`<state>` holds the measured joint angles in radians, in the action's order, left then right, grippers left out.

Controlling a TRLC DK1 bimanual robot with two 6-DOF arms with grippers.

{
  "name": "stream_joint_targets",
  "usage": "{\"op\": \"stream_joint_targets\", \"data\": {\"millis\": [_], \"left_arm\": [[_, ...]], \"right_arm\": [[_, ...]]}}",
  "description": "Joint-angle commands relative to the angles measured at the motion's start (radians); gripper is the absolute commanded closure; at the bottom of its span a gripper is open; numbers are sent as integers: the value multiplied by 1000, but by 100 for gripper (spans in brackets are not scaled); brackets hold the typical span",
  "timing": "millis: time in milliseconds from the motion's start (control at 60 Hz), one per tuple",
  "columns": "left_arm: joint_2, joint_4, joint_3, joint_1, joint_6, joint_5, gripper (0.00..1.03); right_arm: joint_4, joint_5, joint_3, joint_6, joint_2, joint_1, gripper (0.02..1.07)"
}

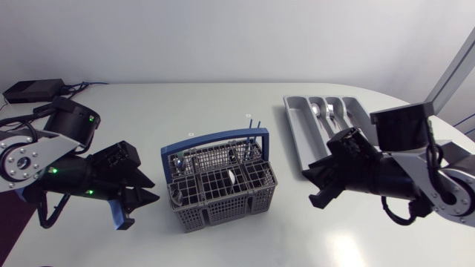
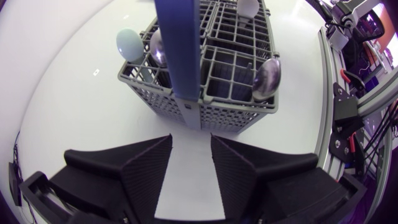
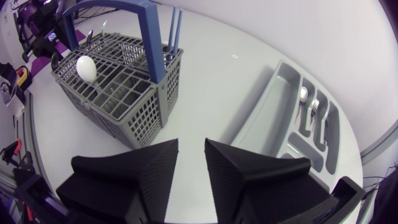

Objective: Unload the cutlery basket into the drawer organizer.

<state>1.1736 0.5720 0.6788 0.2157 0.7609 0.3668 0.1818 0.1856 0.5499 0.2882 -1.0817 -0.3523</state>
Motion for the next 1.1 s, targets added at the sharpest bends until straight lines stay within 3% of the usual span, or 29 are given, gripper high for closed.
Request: {"op": "stream_joint_targets", "data": {"millis": [0, 417, 833, 1083], "left_arm": [[21, -20, 45, 8, 21, 21, 60], [170, -150, 130, 59, -44, 23, 60], [383, -193, 320, 82, -78, 23, 60], [409, -202, 323, 59, -75, 23, 59]], "right_arm": [[-30, -9, 25, -18, -73, -22, 84], [-56, -58, 79, -86, -176, -201, 84], [-77, -95, 180, -96, -307, -215, 84], [-79, -120, 186, -96, -307, -223, 84]]}}
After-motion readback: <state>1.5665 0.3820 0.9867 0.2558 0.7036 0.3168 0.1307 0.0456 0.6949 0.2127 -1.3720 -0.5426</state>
